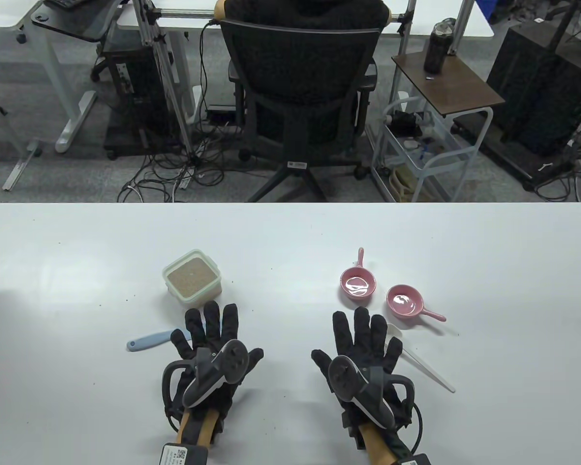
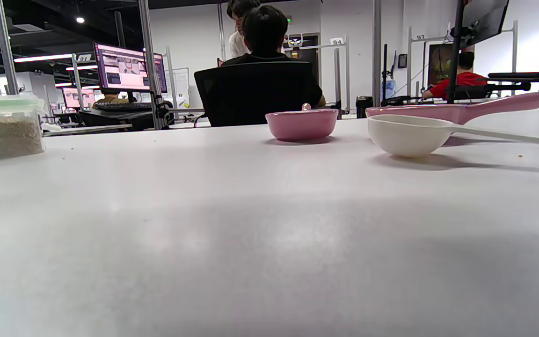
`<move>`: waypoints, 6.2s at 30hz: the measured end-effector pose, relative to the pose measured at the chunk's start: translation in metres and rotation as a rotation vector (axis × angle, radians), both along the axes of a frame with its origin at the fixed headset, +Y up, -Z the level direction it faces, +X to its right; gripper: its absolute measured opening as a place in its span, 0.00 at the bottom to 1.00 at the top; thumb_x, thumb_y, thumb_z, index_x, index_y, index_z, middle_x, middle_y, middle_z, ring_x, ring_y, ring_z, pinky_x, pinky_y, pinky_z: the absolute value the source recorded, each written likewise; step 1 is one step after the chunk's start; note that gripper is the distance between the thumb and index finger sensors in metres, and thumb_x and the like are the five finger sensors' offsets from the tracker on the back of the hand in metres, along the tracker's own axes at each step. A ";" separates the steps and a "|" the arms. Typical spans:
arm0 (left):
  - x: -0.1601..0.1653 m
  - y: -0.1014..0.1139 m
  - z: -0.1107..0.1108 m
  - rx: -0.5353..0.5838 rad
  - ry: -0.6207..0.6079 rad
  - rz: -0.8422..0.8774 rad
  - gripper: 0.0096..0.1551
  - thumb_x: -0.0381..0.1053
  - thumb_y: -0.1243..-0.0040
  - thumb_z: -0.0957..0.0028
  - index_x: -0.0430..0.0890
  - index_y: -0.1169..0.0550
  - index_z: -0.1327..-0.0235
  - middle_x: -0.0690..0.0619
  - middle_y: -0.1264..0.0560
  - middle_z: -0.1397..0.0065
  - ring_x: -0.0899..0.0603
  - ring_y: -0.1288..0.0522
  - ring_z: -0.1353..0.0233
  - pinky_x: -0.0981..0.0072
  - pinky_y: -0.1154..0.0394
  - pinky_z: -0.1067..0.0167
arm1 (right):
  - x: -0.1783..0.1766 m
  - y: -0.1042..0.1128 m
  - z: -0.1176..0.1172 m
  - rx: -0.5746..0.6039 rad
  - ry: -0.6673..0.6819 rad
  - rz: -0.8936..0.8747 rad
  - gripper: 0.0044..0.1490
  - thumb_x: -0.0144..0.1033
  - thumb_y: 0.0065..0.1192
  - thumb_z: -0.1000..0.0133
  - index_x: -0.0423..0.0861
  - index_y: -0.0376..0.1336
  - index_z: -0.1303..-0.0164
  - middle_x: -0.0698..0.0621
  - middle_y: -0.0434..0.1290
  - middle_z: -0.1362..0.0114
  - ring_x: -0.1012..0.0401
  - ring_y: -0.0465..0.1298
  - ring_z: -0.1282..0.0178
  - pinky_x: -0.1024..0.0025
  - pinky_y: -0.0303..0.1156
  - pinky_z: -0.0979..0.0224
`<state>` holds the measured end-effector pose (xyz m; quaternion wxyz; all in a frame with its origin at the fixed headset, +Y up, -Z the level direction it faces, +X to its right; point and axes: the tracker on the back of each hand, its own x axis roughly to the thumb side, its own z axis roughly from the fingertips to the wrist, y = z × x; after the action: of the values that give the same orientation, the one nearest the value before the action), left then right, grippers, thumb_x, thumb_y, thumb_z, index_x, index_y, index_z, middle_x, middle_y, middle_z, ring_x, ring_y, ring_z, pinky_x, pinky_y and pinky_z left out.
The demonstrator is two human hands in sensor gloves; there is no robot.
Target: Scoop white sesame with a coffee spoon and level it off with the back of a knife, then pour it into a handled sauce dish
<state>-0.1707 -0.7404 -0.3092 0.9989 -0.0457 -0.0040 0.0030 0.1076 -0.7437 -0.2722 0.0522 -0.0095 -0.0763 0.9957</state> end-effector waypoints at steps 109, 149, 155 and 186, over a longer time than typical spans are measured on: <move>0.032 -0.016 0.011 -0.033 0.027 0.377 0.32 0.63 0.54 0.36 0.43 0.36 0.28 0.51 0.25 0.38 0.45 0.20 0.42 0.45 0.26 0.37 | -0.026 -0.016 -0.031 -0.437 0.078 -0.704 0.43 0.33 0.59 0.37 0.33 0.52 0.12 0.29 0.66 0.23 0.50 0.76 0.43 0.55 0.75 0.42; 0.042 -0.012 0.017 0.067 -0.017 0.178 0.32 0.64 0.57 0.36 0.46 0.34 0.27 0.50 0.23 0.35 0.42 0.18 0.40 0.45 0.26 0.36 | -0.035 -0.002 -0.004 0.007 -0.008 -0.464 0.34 0.36 0.77 0.43 0.46 0.68 0.25 0.42 0.73 0.26 0.53 0.82 0.40 0.56 0.80 0.34; 0.044 0.000 0.017 0.016 -0.051 0.071 0.39 0.68 0.55 0.38 0.48 0.36 0.20 0.46 0.25 0.25 0.38 0.21 0.30 0.41 0.29 0.31 | -0.041 -0.002 -0.003 0.025 0.046 -0.317 0.31 0.40 0.72 0.40 0.49 0.68 0.26 0.44 0.72 0.24 0.50 0.79 0.36 0.48 0.74 0.30; 0.006 0.065 -0.012 -0.135 -0.474 -0.044 0.75 0.78 0.39 0.58 0.41 0.57 0.11 0.38 0.50 0.08 0.28 0.44 0.11 0.23 0.49 0.23 | 0.030 0.049 -0.006 0.151 -0.090 -0.283 0.42 0.60 0.53 0.37 0.54 0.55 0.13 0.45 0.53 0.08 0.43 0.58 0.12 0.37 0.52 0.18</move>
<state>-0.1651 -0.6752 -0.3212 0.9646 -0.1117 -0.2372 -0.0295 0.1371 -0.6946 -0.2785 0.1889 -0.0609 -0.1509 0.9684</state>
